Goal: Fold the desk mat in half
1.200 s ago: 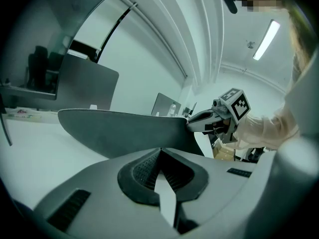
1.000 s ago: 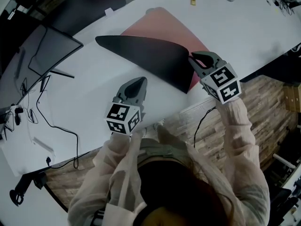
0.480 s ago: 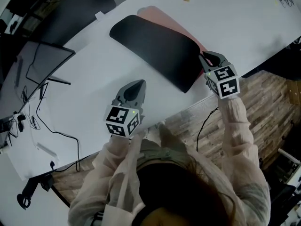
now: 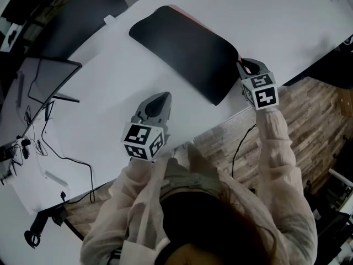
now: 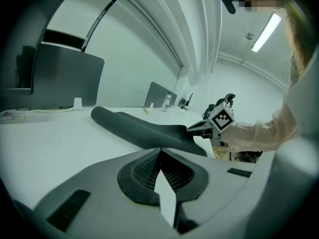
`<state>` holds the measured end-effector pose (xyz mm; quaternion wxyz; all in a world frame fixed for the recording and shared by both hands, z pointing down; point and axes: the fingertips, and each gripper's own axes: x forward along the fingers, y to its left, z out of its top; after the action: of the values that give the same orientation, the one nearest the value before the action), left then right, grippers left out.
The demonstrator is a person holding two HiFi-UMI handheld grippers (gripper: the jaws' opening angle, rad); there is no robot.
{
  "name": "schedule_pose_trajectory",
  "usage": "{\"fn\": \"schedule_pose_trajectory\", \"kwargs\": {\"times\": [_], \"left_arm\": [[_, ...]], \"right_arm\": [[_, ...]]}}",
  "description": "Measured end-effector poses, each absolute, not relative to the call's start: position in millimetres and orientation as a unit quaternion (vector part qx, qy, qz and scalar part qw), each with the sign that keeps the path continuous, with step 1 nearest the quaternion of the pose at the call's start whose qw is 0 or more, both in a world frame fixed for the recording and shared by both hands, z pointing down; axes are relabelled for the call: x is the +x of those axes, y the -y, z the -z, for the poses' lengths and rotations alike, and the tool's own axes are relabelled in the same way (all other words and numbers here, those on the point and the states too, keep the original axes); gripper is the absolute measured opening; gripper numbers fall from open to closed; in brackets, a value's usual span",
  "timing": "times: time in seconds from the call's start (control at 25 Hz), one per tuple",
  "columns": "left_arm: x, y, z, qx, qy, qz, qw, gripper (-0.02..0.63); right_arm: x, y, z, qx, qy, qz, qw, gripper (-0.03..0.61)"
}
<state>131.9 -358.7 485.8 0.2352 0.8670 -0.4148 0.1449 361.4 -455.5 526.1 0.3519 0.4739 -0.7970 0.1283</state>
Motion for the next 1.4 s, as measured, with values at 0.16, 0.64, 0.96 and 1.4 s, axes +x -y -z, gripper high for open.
{"fn": "schedule_pose_trajectory", "kwargs": {"times": [0.16,0.64,0.96,1.4], "left_arm": [[133.0,359.6,-486.8,0.866,0.417,-0.147,0.234,0.023],[133.9,351.8,-484.7,0.869,0.414,-0.139,0.231,0.023],[133.2,331.9,-460.3,0.885,0.395,-0.115,0.218,0.023],[114.7,292.7,-425.9,0.899,0.384,-0.092,0.190,0.023]], "right_arm": [[368.6,454.5,-538.2,0.480,0.788,-0.143,0.358,0.054],[395.5,452.2,-532.8,0.533,0.754,-0.133,0.360,0.209],[387.7,415.6,-493.6,0.562,0.744,-0.120,0.342,0.232],[308.2,339.4,-457.9,0.537,0.786,-0.182,0.247,0.185]]}}
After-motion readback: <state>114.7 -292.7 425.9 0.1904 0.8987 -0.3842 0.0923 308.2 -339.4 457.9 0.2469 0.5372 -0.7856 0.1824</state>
